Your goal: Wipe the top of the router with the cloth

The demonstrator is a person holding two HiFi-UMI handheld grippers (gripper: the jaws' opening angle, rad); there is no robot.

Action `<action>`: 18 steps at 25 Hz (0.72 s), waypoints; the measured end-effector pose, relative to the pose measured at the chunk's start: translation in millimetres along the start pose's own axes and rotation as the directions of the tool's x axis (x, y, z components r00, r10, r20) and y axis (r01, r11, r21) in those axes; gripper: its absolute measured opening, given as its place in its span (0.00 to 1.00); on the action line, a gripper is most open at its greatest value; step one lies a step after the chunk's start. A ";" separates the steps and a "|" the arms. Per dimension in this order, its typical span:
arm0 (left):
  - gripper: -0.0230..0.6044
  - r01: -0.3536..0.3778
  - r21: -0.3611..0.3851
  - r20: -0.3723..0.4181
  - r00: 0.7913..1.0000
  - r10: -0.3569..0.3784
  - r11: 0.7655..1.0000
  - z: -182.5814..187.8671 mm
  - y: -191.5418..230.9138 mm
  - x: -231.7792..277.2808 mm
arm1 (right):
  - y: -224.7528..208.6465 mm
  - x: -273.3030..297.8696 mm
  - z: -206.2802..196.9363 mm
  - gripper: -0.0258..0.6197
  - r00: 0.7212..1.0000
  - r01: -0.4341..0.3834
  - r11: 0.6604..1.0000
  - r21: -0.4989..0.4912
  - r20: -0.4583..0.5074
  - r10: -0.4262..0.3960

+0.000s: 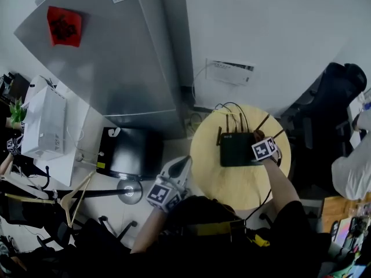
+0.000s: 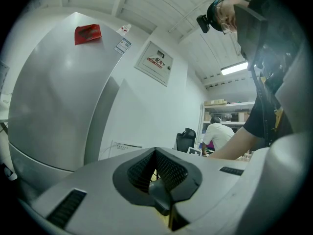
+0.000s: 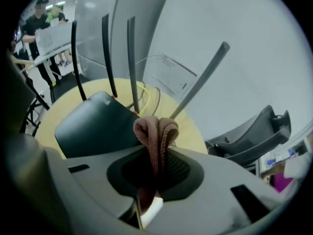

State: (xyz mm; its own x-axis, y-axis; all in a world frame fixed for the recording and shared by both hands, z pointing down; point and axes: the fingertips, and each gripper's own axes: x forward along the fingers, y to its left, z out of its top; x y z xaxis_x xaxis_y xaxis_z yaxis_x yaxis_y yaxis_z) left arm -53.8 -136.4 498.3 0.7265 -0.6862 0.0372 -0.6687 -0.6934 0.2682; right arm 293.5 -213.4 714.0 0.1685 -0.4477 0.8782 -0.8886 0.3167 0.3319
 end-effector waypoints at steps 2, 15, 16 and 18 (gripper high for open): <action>0.03 0.026 0.012 -0.004 1.000 -0.026 1.000 -2.3 -1.3 -0.3 | 20.0 -11.0 17.8 0.14 0.991 -0.100 0.994 0.054 0.095 0.094; 0.03 0.097 0.009 0.007 0.995 -0.097 0.995 0.7 -8.0 9.2 | 171.0 -66.7 46.2 0.14 0.805 -0.589 0.802 0.105 0.169 0.569; 0.03 0.101 0.013 0.000 0.995 -0.101 0.995 -0.9 -8.1 8.8 | 178.6 -65.2 46.0 0.14 0.796 -0.603 0.790 0.109 0.158 0.585; 0.03 0.105 0.016 -0.004 0.994 -0.105 0.994 -1.5 -7.4 9.0 | 188.9 -56.7 44.2 0.14 0.795 -0.606 0.786 0.118 0.129 0.593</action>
State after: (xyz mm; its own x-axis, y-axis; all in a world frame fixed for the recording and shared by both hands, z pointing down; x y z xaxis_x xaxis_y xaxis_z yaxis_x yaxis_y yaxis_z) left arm -42.0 -137.2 498.1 0.7933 -0.6087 0.0129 -0.5912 -0.7651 0.2552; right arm 97.2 -165.2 711.6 -0.4484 -0.2762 0.8501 -0.8514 0.4217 -0.3120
